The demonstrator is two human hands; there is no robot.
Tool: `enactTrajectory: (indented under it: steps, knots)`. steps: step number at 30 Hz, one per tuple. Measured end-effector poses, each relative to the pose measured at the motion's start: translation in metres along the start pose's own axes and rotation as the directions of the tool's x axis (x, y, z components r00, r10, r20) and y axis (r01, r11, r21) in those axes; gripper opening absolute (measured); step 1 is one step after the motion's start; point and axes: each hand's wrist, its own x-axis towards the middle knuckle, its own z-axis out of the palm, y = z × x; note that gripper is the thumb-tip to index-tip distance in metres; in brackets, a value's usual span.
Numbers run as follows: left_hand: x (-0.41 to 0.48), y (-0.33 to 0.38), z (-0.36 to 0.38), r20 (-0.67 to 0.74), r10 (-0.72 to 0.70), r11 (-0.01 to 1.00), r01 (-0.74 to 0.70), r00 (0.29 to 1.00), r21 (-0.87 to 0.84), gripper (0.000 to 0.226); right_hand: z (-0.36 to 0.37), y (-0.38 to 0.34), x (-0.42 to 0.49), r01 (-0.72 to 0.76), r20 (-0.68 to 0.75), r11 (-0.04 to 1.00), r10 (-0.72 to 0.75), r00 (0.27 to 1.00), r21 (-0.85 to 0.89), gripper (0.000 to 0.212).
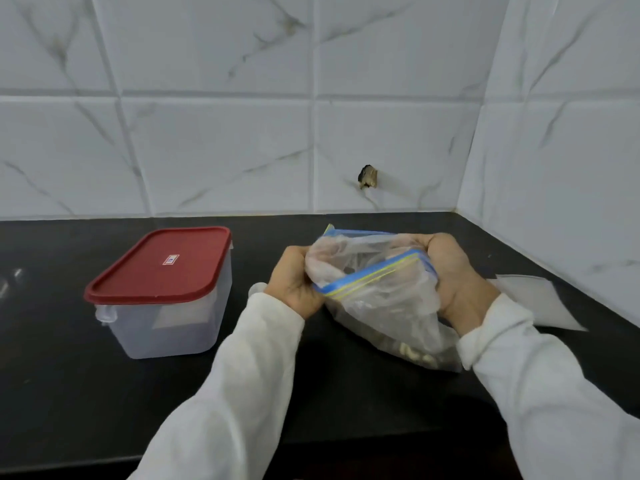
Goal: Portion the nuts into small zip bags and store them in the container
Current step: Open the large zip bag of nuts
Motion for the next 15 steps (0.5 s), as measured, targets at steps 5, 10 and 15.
enactTrajectory:
  steps: [5, 10, 15]
  knots:
    - [0.001, 0.0, -0.009, -0.112, 0.394, 0.796, -0.278, 0.912, 0.537, 0.025, -0.01, 0.003, 0.004, 0.02, -0.085, 0.881, -0.069, 0.994, -0.472, 0.021]
    - [-0.002, 0.01, -0.005, 0.331, 0.583, -0.368, -0.122, 0.742, 0.922, 0.027, -0.005, 0.001, -0.02, 0.279, 0.119, 0.272, -0.485, 0.866, -0.921, 0.077]
    - [-0.002, 0.002, 0.001, 0.294, 0.756, -0.297, -0.093, 0.585, 0.95, 0.039, -0.01, 0.013, -0.046, 0.024, 0.134, -0.298, -0.353, 0.926, -0.954, 0.055]
